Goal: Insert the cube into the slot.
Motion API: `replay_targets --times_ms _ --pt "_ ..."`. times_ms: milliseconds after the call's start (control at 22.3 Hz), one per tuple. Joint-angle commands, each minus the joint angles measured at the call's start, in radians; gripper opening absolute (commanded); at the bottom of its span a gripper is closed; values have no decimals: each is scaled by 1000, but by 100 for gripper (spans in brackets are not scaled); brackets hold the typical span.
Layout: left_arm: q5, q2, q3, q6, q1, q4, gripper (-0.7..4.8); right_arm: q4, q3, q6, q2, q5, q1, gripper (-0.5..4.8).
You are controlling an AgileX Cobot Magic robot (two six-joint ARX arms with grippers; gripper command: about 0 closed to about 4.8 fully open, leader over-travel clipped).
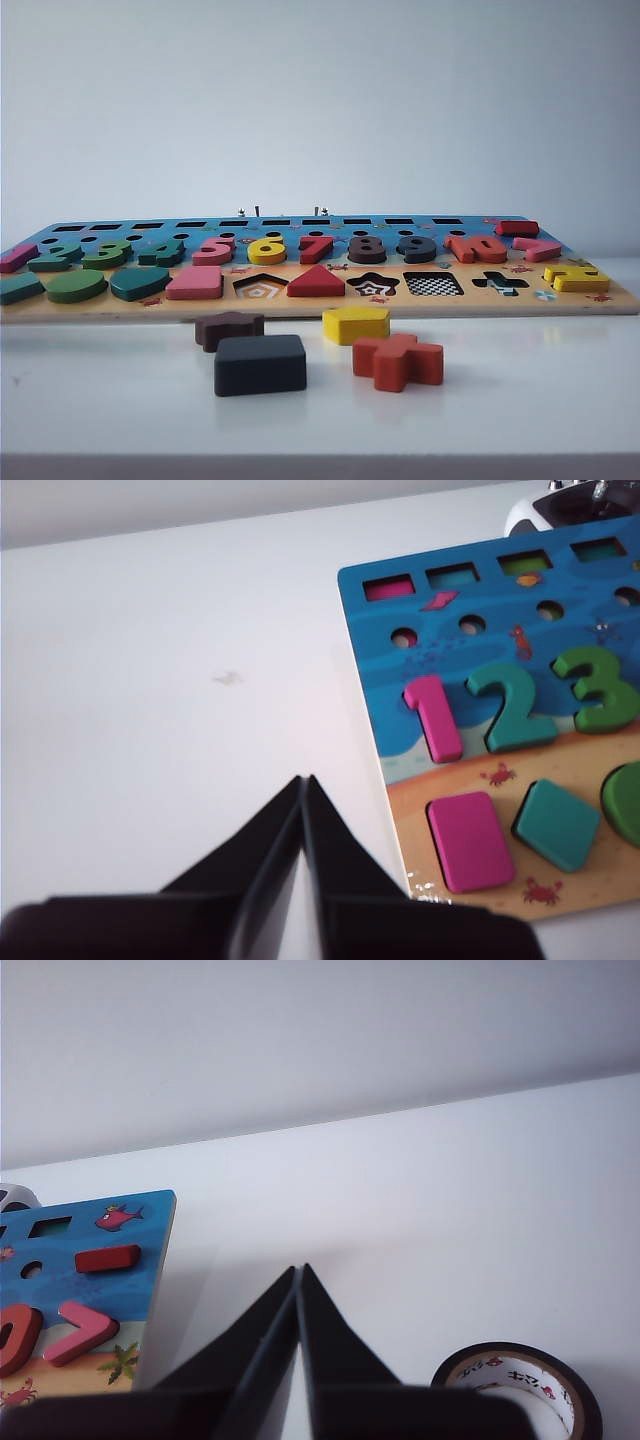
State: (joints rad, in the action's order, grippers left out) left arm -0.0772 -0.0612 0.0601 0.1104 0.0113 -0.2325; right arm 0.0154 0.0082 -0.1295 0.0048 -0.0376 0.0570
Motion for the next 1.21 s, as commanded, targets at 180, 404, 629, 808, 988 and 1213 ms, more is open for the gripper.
replay_targets --times_ms 180,404,629,808,988,1213 --pt "-31 -172 167 2 27 -32 17 -7 0 3 -2 -4 0 -4" --pt "-69 -304 286 11 54 -85 17 -6 0 3 -2 -4 0 -4" --pt "-207 -464 433 32 105 -167 17 -6 0 3 -2 -4 0 -4" --pt "-295 -553 520 40 156 -222 17 -6 0 2 -2 -4 0 -4" --pt "-327 -648 606 50 268 -295 17 -5 2 -6 -2 -3 13 -4" --pt "-329 -712 667 46 389 -429 17 27 25 -10 -2 -4 95 -3"
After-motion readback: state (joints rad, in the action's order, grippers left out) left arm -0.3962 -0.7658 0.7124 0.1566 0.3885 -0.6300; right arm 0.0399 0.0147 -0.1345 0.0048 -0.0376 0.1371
